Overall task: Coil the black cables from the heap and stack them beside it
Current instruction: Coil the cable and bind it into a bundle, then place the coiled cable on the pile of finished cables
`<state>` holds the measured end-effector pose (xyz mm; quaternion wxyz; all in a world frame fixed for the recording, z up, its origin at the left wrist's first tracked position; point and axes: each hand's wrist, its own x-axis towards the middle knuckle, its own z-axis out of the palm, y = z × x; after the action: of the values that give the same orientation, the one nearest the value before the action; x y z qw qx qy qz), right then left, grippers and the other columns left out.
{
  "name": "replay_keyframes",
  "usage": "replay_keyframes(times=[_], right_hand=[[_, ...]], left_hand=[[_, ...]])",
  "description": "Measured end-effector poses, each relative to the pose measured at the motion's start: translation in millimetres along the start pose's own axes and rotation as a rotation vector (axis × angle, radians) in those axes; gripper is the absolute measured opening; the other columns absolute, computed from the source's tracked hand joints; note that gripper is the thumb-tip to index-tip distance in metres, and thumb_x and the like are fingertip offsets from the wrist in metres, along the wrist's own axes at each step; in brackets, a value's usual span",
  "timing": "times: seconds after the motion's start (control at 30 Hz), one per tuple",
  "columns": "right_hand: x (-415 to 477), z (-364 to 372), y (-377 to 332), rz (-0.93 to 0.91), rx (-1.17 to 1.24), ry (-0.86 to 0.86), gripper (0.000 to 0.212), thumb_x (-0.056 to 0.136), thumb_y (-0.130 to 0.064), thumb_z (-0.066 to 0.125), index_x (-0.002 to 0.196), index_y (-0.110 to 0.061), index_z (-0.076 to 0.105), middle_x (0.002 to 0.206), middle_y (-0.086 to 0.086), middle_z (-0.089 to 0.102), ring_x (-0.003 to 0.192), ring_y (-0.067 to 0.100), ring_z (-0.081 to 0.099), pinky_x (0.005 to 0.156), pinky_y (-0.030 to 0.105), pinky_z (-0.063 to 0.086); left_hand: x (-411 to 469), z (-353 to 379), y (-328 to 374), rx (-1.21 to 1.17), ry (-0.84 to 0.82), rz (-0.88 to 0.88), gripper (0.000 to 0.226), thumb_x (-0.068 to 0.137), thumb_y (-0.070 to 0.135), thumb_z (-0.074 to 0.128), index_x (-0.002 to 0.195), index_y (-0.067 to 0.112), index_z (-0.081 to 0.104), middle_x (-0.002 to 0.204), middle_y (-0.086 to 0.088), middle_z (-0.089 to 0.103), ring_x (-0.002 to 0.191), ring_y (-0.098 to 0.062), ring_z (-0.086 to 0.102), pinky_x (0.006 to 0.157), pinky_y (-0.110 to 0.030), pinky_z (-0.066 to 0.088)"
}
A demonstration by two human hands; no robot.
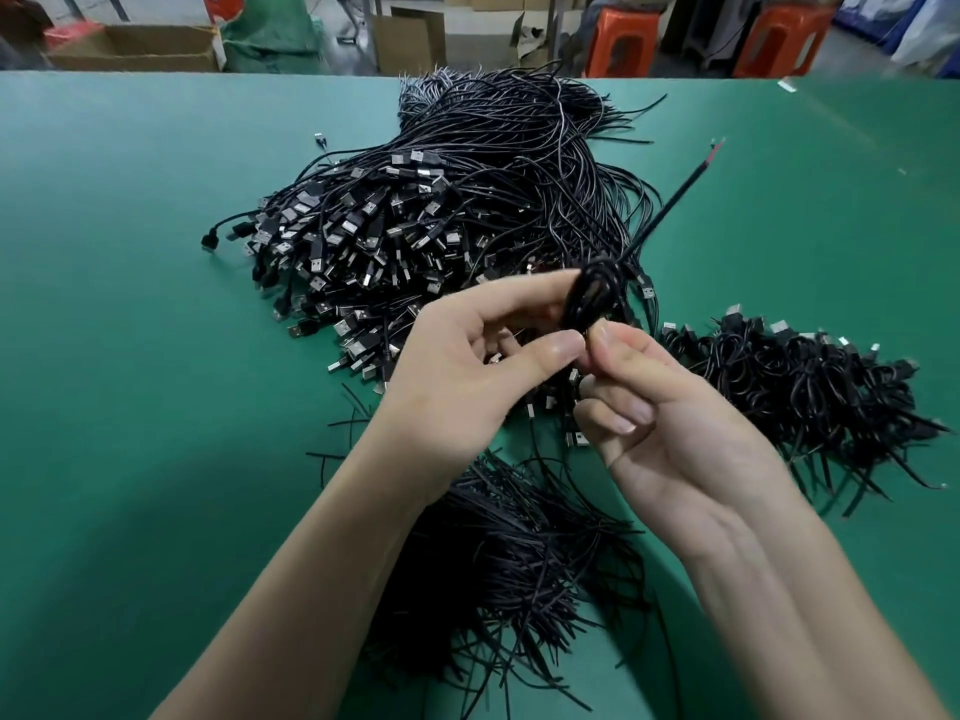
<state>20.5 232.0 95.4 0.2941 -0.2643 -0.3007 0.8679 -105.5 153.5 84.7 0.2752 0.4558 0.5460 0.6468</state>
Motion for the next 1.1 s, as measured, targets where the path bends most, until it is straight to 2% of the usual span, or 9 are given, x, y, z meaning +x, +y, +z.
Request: replay_keyframes(times=[0.07, 0.13, 0.3, 0.4, 0.5, 0.7, 0.83, 0.97, 1.1], right_hand=[[0.0, -0.2, -3.1, 0.05, 0.093, 0.011, 0.014, 0.071, -0.003, 0.066, 0.063, -0.012, 0.073, 0.058, -0.004, 0.055, 0.035, 0.002, 0.033, 0.037, 0.011, 0.03], [1.0, -0.5, -5.4, 0.076, 0.162, 0.031, 0.011, 0.067, 0.0, 0.065, 0.067, -0.01, 0.07, 0.055, -0.006, 0.047, 0.035, 0.002, 0.031, 0.036, 0.011, 0.029], [0.2, -1.3, -8.4, 0.108, 0.085, 0.061, 0.016, 0.072, -0.009, 0.07, 0.08, -0.014, 0.058, 0.046, -0.009, 0.042, 0.034, 0.004, 0.03, 0.044, 0.011, 0.031], [0.8, -2.6, -6.7, 0.097, 0.058, 0.09, 0.013, 0.072, -0.009, 0.071, 0.079, -0.014, 0.061, 0.045, -0.009, 0.043, 0.033, 0.003, 0.031, 0.05, 0.013, 0.026], [1.4, -6.6, -6.0, -0.04, -0.113, 0.082, 0.006, 0.071, -0.012, 0.073, 0.069, -0.018, 0.072, 0.059, -0.008, 0.054, 0.04, 0.001, 0.036, 0.041, 0.011, 0.031], [5.0, -25.6, -18.4, -0.242, -0.571, -0.01, 0.016, 0.082, -0.039, 0.074, 0.094, -0.029, 0.076, 0.085, -0.005, 0.071, 0.071, 0.008, 0.063, 0.067, 0.024, 0.053], [14.7, -44.1, -29.4, -0.423, -0.832, 0.098, 0.011, 0.088, -0.021, 0.078, 0.097, -0.025, 0.076, 0.079, -0.004, 0.07, 0.07, 0.01, 0.063, 0.069, 0.025, 0.049], [21.8, -63.7, -35.3, -0.741, -1.368, 0.42, 0.012, 0.089, -0.02, 0.075, 0.09, -0.03, 0.071, 0.078, -0.008, 0.068, 0.07, 0.007, 0.062, 0.069, 0.019, 0.046], [27.4, -79.4, -41.6, -0.649, -1.643, 0.532, 0.021, 0.094, -0.015, 0.069, 0.114, -0.021, 0.071, 0.107, 0.002, 0.059, 0.092, 0.018, 0.061, 0.088, 0.025, 0.04]], left_hand=[[-0.3, -0.6, 1.6, 0.202, -0.023, 0.128, 0.033, 0.089, 0.006, 0.076, 0.114, 0.028, 0.076, 0.109, 0.008, 0.076, 0.105, -0.015, 0.07, 0.097, -0.049, 0.055], [0.2, -4.0, 1.9, 0.405, -0.038, 0.301, 0.031, 0.09, 0.003, 0.077, 0.109, 0.027, 0.077, 0.11, 0.01, 0.071, 0.111, -0.02, 0.066, 0.098, -0.034, 0.051], [-1.0, -9.9, 0.2, 0.572, -0.056, 0.472, 0.024, 0.094, -0.001, 0.072, 0.097, 0.02, 0.082, 0.1, -0.002, 0.059, 0.091, -0.019, 0.059, 0.078, -0.021, 0.042], [-0.8, -13.8, -2.3, 0.596, -0.095, 0.494, 0.029, 0.092, -0.009, 0.069, 0.094, 0.017, 0.083, 0.099, 0.0, 0.06, 0.084, -0.02, 0.059, 0.069, -0.028, 0.044], [-0.3, -14.5, -5.4, 0.6, -0.079, 0.472, 0.025, 0.093, -0.004, 0.069, 0.093, 0.017, 0.083, 0.101, 0.001, 0.062, 0.088, -0.021, 0.062, 0.071, -0.034, 0.047], [-1.7, -3.6, -8.9, 0.551, -0.055, 0.403, 0.023, 0.095, -0.004, 0.069, 0.1, 0.014, 0.082, 0.109, 0.0, 0.071, 0.107, -0.016, 0.068, 0.091, -0.022, 0.05], [-2.1, -3.1, -11.1, 0.51, -0.132, 0.261, 0.025, 0.098, -0.002, 0.066, 0.104, 0.017, 0.082, 0.118, 0.006, 0.073, 0.117, -0.007, 0.066, 0.095, -0.019, 0.051], [-1.4, -7.6, -14.8, 0.586, -0.085, 0.059, 0.029, 0.101, 0.008, 0.062, 0.107, 0.031, 0.079, 0.114, 0.021, 0.072, 0.114, 0.003, 0.064, 0.088, -0.013, 0.049], [-1.8, -5.9, -19.1, 0.781, -0.184, -0.069, 0.025, 0.103, 0.021, 0.061, 0.116, 0.037, 0.075, 0.121, 0.025, 0.068, 0.122, 0.007, 0.056, 0.111, -0.026, 0.044]])
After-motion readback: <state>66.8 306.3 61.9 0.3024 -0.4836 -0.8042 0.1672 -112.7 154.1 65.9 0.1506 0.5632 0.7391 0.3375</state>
